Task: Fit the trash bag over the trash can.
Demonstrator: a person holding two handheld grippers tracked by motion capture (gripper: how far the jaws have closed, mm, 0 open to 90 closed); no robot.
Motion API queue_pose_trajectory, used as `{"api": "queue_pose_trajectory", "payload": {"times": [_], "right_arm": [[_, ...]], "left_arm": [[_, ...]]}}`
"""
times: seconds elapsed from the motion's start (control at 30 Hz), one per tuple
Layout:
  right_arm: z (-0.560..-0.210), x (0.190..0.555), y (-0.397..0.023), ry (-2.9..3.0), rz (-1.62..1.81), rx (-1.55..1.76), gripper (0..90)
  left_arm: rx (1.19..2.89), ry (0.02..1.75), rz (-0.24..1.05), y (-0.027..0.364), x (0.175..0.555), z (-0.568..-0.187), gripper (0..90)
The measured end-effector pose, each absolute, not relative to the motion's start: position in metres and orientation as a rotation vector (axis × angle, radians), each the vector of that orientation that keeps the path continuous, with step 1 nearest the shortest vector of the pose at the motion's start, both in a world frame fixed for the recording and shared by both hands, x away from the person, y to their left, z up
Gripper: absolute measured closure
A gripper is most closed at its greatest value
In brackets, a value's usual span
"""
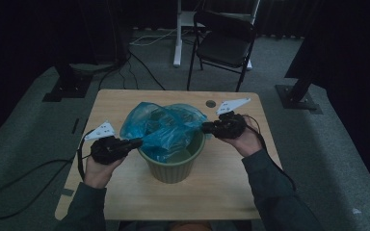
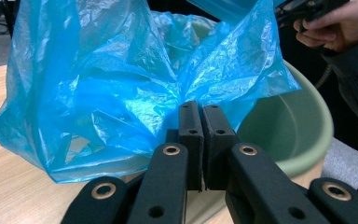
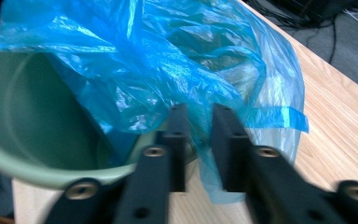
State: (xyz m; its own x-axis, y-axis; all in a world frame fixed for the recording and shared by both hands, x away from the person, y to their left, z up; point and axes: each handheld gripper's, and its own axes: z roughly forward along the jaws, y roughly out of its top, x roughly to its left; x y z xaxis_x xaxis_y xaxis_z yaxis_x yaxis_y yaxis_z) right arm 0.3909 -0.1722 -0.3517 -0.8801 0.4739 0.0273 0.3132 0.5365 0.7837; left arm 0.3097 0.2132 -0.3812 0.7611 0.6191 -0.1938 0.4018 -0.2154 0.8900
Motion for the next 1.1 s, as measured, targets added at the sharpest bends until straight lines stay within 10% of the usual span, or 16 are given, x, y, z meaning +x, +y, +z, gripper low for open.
{"api": "queue_pose_trajectory", "payload": {"times": [1.1], "right_arm": [[-0.368, 0.365, -0.191, 2.688, 1.285, 0.648, 90.0]], "left_arm": [[1.863, 0.789, 0.136, 0.207, 0.291, -0.417, 86.4]]}}
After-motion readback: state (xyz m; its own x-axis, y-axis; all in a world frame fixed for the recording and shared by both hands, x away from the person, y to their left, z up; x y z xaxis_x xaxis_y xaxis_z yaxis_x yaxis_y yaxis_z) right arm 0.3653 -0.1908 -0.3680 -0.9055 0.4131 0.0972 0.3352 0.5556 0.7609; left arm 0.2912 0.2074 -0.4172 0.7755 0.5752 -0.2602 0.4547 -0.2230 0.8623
